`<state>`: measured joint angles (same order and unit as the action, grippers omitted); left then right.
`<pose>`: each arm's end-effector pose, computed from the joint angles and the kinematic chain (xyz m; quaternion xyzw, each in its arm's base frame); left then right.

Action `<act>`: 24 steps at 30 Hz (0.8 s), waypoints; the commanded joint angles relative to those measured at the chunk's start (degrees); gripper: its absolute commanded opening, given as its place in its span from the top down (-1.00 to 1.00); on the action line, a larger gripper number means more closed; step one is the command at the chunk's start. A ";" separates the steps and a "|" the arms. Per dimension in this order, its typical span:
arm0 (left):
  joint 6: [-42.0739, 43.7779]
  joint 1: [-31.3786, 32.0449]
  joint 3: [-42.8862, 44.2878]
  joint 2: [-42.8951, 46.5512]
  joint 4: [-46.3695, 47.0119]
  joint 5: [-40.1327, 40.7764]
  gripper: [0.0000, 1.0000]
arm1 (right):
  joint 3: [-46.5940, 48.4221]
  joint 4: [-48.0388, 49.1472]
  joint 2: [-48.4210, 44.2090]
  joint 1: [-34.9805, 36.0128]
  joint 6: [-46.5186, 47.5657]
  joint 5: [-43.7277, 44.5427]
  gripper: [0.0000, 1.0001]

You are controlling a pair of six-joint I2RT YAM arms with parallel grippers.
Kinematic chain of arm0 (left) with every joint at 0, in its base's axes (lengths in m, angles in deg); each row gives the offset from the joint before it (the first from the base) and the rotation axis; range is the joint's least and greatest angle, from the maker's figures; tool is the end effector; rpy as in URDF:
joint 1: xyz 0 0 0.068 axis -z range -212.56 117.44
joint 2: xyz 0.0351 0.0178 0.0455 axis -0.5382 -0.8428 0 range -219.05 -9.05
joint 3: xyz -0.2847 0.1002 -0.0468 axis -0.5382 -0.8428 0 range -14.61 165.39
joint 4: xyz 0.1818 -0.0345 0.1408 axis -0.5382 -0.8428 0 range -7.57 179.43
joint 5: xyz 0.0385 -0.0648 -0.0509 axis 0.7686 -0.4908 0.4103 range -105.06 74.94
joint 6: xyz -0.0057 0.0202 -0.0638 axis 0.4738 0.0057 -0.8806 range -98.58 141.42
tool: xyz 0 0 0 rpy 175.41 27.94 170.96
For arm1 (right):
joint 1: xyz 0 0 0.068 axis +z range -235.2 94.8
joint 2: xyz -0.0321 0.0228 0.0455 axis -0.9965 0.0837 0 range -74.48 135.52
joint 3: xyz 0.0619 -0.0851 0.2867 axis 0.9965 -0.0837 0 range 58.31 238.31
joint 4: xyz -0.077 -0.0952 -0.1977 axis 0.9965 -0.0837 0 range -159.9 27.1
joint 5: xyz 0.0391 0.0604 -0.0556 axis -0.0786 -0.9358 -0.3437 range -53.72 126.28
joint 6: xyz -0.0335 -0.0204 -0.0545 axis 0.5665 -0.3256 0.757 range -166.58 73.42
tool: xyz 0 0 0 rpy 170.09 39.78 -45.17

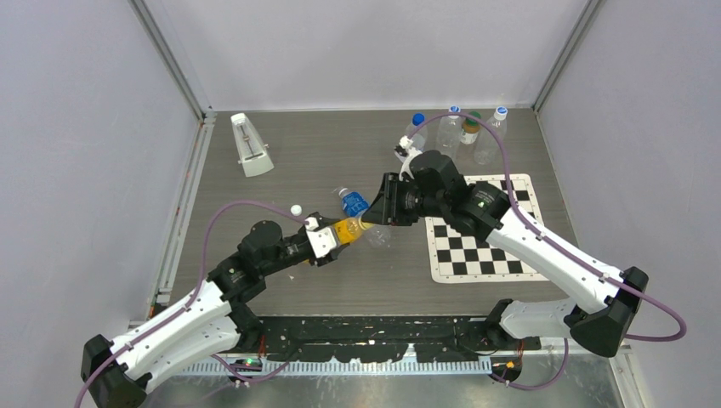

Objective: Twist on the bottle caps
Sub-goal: Screw the bottle cap onto the plastic bottle.

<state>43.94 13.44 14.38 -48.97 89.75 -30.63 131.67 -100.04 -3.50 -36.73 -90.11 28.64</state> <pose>0.0846 -0.1083 0.2997 0.5007 0.5814 -0.2308 0.5983 0.1530 0.1834 0.3911 -0.0689 0.8820 0.3737 0.2788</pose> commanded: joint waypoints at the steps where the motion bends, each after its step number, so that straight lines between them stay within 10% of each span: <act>1: -1.70 0.50 -0.68 2.16 11.32 -4.65 1.00 | -2.27 6.27 -2.10 -4.96 4.44 -8.47 0.99; 15: -5.61 0.50 -0.81 1.04 14.36 -5.93 1.00 | -2.81 9.53 -1.13 -5.91 8.38 -16.71 0.99; 24: -5.77 0.50 0.06 0.31 11.77 -2.65 1.00 | 0.18 7.62 -3.17 -6.02 14.02 -12.72 -0.03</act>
<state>38.94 13.44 12.55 -48.69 96.04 -31.94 128.53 -94.60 -5.03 -43.05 -80.29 14.13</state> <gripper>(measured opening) 0.552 0.437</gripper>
